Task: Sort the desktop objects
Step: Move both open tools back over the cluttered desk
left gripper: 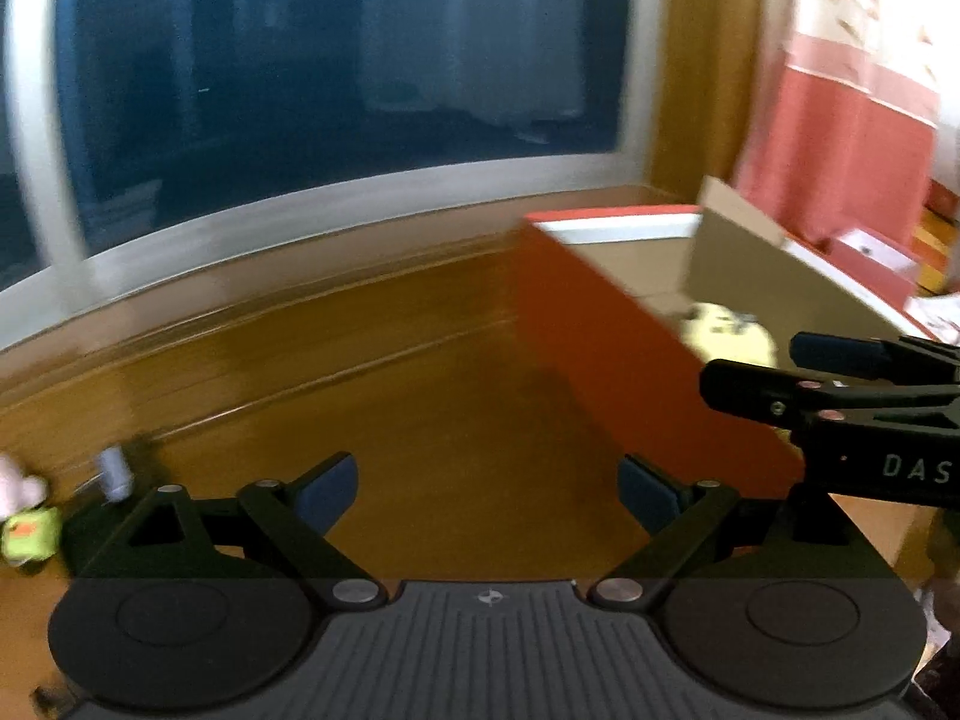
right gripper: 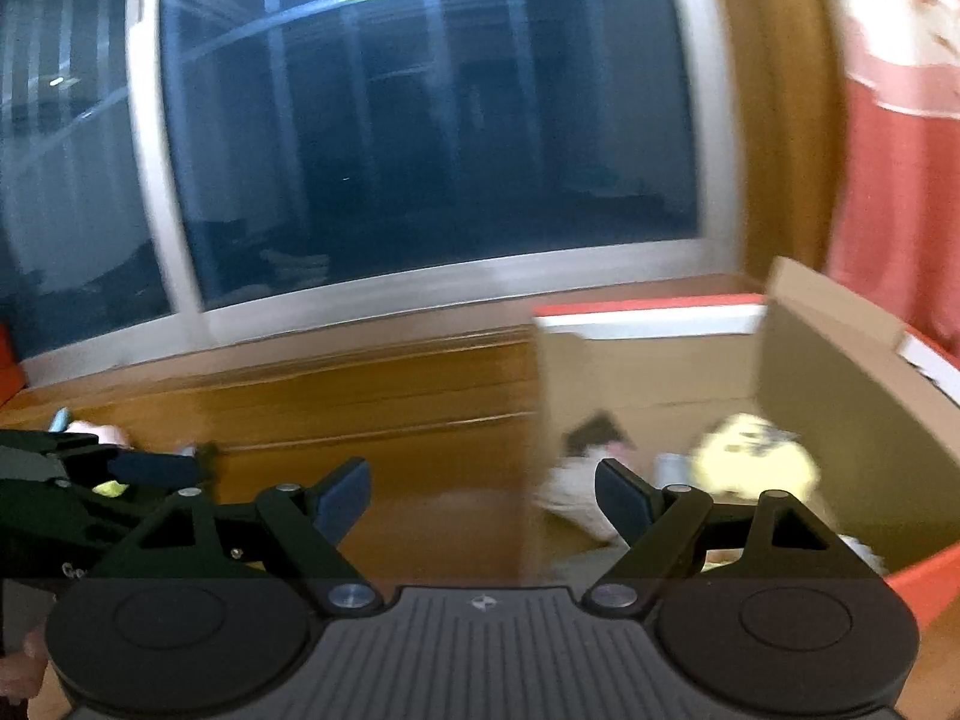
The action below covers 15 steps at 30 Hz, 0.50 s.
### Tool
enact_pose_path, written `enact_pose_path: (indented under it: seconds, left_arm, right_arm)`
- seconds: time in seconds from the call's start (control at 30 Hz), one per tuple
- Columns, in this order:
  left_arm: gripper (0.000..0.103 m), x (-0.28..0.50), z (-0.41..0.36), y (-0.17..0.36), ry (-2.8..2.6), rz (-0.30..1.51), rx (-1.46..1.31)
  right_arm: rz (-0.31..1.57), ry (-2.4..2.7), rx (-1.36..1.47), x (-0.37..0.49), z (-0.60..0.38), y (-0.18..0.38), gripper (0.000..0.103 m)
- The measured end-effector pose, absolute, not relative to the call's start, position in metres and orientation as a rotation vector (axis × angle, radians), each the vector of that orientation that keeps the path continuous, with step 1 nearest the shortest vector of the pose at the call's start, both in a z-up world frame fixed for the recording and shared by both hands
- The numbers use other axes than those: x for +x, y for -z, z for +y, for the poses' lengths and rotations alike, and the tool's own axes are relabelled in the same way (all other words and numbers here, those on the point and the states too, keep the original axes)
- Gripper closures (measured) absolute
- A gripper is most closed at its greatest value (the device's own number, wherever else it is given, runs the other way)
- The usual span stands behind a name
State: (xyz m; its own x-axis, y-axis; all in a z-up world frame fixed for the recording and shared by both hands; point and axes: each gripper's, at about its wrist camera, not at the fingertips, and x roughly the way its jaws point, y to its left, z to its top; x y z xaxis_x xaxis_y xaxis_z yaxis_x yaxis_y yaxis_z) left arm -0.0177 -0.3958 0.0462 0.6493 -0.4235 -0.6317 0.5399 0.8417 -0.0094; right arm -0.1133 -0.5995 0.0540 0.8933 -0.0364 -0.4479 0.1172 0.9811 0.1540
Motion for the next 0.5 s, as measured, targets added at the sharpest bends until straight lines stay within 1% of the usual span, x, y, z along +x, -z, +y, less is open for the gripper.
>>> enact_pose_path:
  seconds: [0.13, 0.37, 0.5]
  left_arm:
    - [0.007, -0.012, -0.342, -0.047, 0.456, 0.674, 0.159]
    - [0.006, -0.009, -0.231, -0.043, 0.284, 0.688, 0.117]
    - [0.006, -0.012, -0.169, -0.027, 0.165, 0.725, 0.111]
  right_arm:
    - [0.477, 0.001, 0.151, -0.095, -0.557, -0.054, 0.020]
    - [0.569, -0.171, 0.122, -0.072, -0.459, -0.041, 0.021]
    - [0.633, -0.265, 0.096, -0.069, -0.401, -0.034, 0.026]
